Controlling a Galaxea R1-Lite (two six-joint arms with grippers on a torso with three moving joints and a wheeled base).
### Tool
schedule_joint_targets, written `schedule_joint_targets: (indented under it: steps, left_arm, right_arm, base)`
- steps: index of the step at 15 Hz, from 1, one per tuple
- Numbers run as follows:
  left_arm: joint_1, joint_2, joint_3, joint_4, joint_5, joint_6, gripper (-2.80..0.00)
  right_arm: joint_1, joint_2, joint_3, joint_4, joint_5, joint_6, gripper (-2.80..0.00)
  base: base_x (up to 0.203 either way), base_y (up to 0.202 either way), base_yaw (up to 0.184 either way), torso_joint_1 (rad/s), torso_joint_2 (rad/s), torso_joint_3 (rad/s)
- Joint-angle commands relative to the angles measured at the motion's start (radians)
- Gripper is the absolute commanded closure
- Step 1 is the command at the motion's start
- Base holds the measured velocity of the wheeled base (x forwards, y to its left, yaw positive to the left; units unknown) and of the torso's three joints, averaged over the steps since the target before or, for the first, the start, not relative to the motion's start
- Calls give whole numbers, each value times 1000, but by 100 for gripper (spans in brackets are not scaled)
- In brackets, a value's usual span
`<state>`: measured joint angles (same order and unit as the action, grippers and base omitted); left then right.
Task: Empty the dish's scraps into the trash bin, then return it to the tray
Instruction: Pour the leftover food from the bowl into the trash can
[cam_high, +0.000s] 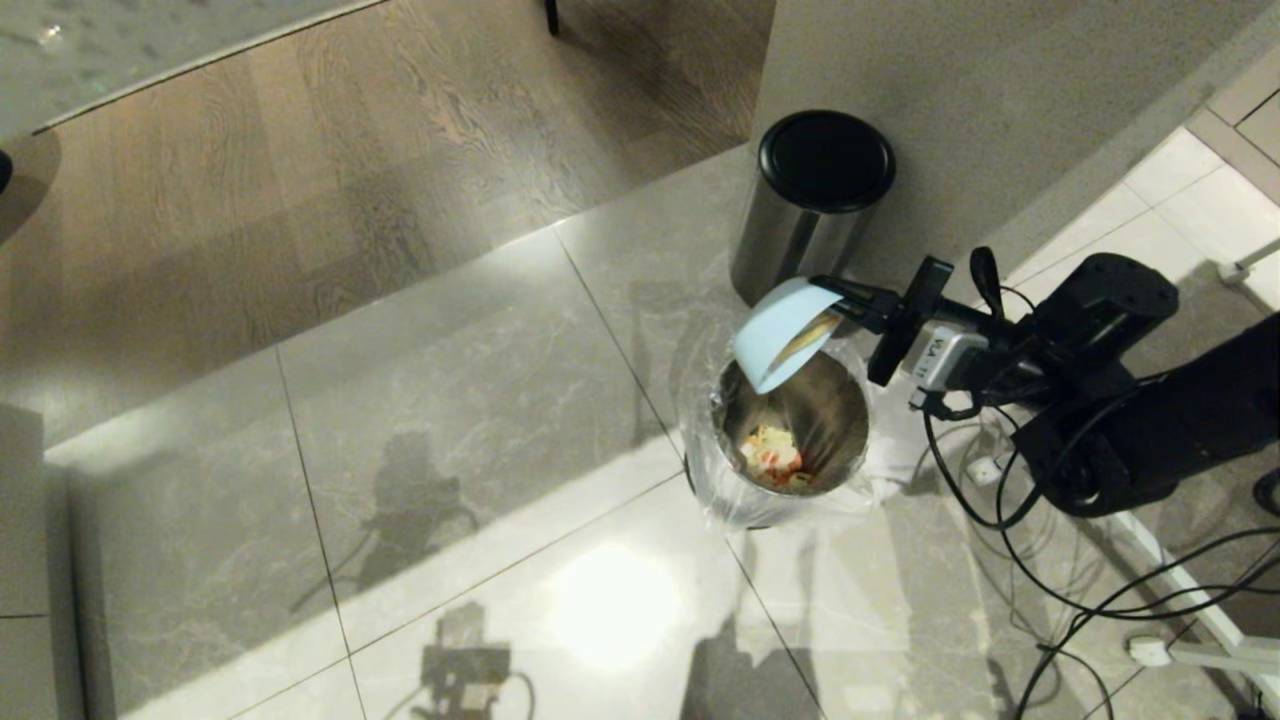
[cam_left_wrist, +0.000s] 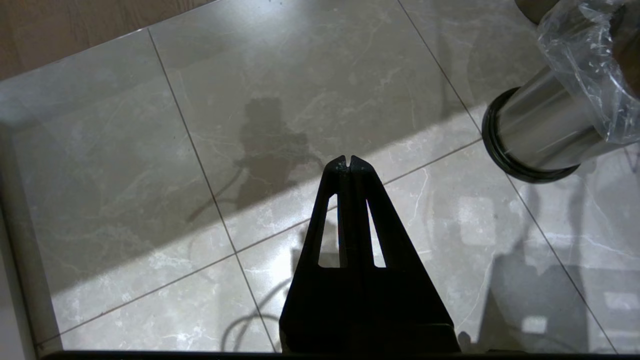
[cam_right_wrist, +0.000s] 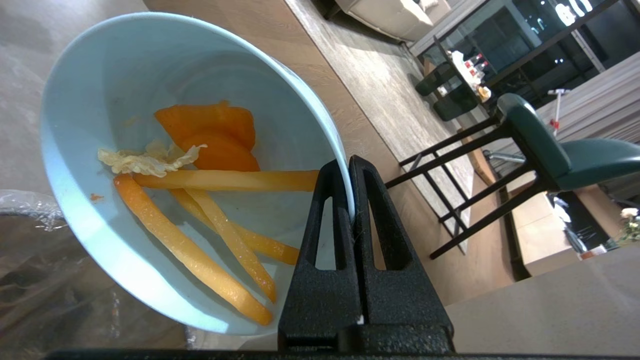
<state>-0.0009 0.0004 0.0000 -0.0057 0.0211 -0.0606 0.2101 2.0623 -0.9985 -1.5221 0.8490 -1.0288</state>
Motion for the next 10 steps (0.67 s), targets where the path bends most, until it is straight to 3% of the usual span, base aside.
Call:
schedule_joint_targets:
  steps: [1, 3, 10]
  left_arm:
    - [0, 0, 0, 0, 0, -1, 0]
    - [-1, 1, 0, 0, 0, -1, 0]
    - [-1, 1, 0, 0, 0, -1, 0]
  right_arm:
    - [0, 1, -1, -48, 5, 5, 0]
    - [-1, 1, -22, -48, 8, 14, 0]
    - [-22, -7, -72, -48, 133, 79, 0]
  base:
    - [0, 0, 0, 0, 0, 0]
    - [0, 0, 0, 0, 0, 0]
    - [0, 0, 0, 0, 0, 0]
